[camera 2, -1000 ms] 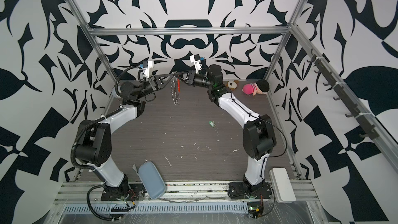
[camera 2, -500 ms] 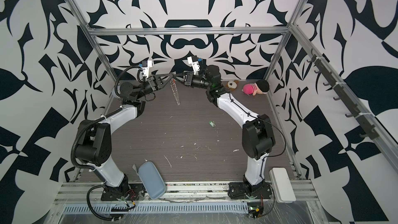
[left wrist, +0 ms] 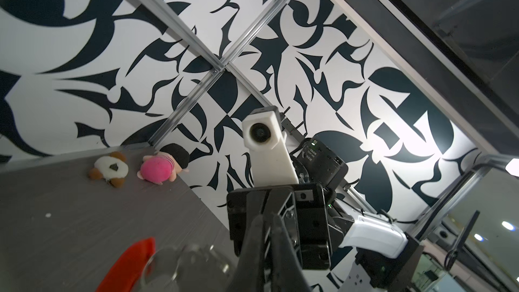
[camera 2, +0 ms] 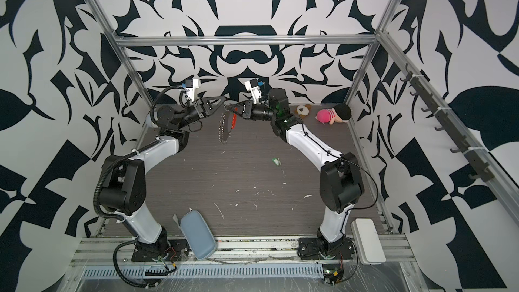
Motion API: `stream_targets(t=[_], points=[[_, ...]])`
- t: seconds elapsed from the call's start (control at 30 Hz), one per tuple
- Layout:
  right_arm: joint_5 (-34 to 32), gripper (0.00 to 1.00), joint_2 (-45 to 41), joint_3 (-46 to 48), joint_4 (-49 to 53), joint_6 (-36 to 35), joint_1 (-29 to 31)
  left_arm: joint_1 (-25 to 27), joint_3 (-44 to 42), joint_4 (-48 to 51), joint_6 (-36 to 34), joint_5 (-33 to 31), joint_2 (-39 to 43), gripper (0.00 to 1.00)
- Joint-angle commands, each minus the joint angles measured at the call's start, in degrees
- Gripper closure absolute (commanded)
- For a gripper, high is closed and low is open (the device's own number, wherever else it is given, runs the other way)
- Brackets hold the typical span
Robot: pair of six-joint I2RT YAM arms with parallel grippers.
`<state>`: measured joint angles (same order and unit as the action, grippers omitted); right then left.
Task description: Put the keys on the keyring
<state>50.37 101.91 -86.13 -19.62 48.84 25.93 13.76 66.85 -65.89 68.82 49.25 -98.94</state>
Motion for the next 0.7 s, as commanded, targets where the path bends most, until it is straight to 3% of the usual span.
stream_targets(t=[0.0, 0.13, 0.4, 0.67], points=[[1.2, 1.00, -2.4, -0.4, -7.7, 2.3, -0.7, -0.3, -0.9, 12.0, -9.7, 0.6, 4.0, 0.81], [1.6, 1.00, -1.2, -1.0, -11.5, 5.3, -0.7, -0.4, -1.6, 14.4, -11.7, 0.6, 4.3, 0.78], [2.4, 1.00, 0.7, -2.6, -14.3, 8.4, -0.6, -0.4, -0.5, 3.6, -3.0, 1.3, 0.9, 0.80], [2.1, 1.00, 1.6, -3.4, -14.3, 8.6, -0.4, -0.3, 0.6, -0.4, 0.4, 1.5, -0.5, 0.84]])
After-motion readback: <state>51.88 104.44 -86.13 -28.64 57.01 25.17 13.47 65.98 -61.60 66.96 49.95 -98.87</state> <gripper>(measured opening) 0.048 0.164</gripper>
